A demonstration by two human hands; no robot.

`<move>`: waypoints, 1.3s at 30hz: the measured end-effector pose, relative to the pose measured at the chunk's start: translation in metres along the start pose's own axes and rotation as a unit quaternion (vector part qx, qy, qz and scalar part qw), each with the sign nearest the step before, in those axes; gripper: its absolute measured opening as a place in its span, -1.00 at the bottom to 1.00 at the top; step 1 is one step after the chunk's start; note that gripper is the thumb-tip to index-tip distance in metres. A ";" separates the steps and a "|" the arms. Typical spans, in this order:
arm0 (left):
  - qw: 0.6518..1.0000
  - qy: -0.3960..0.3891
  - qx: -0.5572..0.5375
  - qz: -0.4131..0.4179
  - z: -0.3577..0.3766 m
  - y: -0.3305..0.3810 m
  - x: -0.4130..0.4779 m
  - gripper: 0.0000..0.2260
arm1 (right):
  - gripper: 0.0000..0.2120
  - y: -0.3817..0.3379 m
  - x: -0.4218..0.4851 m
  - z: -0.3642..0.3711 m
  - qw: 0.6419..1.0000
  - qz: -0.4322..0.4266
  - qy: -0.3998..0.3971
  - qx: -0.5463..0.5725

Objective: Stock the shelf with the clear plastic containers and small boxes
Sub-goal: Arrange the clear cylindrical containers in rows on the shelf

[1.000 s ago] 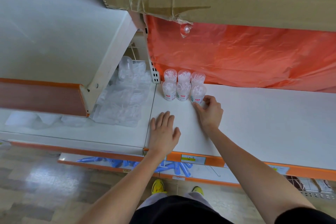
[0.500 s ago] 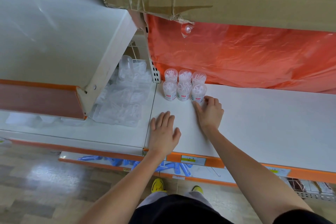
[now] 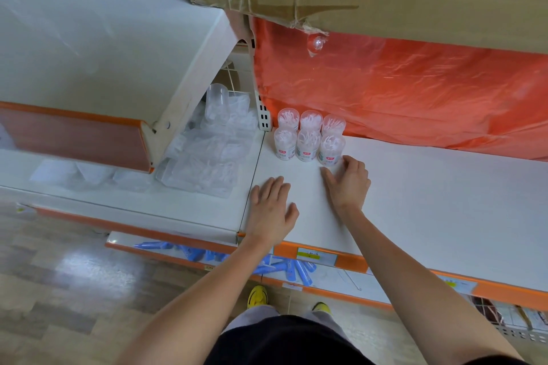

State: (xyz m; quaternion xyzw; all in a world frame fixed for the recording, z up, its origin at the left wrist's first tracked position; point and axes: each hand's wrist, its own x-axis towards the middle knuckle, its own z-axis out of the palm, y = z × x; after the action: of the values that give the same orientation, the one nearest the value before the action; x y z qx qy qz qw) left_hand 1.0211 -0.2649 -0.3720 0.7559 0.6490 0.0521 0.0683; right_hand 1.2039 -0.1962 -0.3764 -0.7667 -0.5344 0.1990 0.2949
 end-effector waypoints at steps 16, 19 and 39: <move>0.999 -0.032 -0.019 -0.039 -0.013 0.008 -0.010 -0.46 | -0.50 0.008 -0.076 -0.016 0.987 -0.127 -0.102 -0.007; 1.000 -0.008 -0.007 -0.002 -0.020 -0.003 -0.019 -0.47 | -0.48 0.001 -0.086 -0.017 0.979 -0.147 -0.129 -0.052; 0.993 0.107 -0.050 -0.002 -0.115 -0.264 -0.131 -0.54 | -0.55 -0.203 -0.204 0.054 0.973 -0.199 -0.079 -0.089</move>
State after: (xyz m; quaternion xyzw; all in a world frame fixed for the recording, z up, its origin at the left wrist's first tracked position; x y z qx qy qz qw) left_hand 0.7246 -0.3510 -0.3022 0.7405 0.6505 0.1649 0.0358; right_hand 0.9573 -0.3225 -0.2836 -0.6499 -0.7134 0.1479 0.2165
